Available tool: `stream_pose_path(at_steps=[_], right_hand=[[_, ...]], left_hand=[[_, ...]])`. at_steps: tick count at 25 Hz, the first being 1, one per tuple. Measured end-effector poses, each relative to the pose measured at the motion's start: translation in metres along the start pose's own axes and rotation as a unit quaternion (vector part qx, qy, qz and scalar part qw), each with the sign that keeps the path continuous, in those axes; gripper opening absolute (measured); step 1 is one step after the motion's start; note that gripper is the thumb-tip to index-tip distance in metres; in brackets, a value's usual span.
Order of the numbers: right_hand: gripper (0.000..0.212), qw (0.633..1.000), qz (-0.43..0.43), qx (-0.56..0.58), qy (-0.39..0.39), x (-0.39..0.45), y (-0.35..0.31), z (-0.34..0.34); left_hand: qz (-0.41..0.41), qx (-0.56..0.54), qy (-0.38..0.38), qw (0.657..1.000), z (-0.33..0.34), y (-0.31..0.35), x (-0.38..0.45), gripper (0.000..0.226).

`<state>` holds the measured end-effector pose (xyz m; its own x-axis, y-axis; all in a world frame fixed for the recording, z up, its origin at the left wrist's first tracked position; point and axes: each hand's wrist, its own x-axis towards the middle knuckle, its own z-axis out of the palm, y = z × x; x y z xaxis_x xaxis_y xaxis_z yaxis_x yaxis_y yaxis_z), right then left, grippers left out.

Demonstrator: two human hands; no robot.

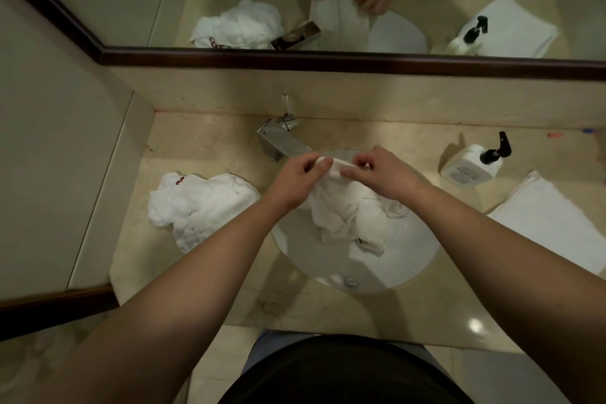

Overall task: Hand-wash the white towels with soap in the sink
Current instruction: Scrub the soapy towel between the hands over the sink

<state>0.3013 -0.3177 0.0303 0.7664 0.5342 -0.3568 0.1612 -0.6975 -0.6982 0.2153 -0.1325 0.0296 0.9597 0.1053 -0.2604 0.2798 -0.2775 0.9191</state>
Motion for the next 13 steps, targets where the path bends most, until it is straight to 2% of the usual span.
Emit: stream_pose_path(at_steps=[2, 4, 8, 11, 13], right_hand=[[0.048, 0.999, -0.001, -0.047, 0.025, 0.002, 0.001, -0.008], [0.05, 0.996, 0.004, -0.082, 0.034, 0.002, 0.003, -0.013], [0.056, 0.999, 0.017, -0.043, 0.029, -0.001, 0.011, -0.015], [0.048, 0.999, 0.035, -0.027, 0.03, -0.005, 0.022, -0.013], [0.045, 0.995, 0.044, -0.084, -0.001, -0.007, 0.028, -0.009]], left_hand=[[0.001, 0.0, 0.008, 1.0, -0.005, 0.001, 0.002, 0.037], [-0.01, 0.016, 0.022, 1.0, -0.011, -0.002, 0.002, 0.04], [-0.02, 0.083, 0.039, 0.996, -0.018, -0.005, 0.0, 0.043], [-0.064, 0.194, -0.002, 0.979, -0.025, -0.013, -0.001, 0.043], [-0.081, 0.26, -0.043, 0.961, -0.025, -0.021, -0.004, 0.044]])
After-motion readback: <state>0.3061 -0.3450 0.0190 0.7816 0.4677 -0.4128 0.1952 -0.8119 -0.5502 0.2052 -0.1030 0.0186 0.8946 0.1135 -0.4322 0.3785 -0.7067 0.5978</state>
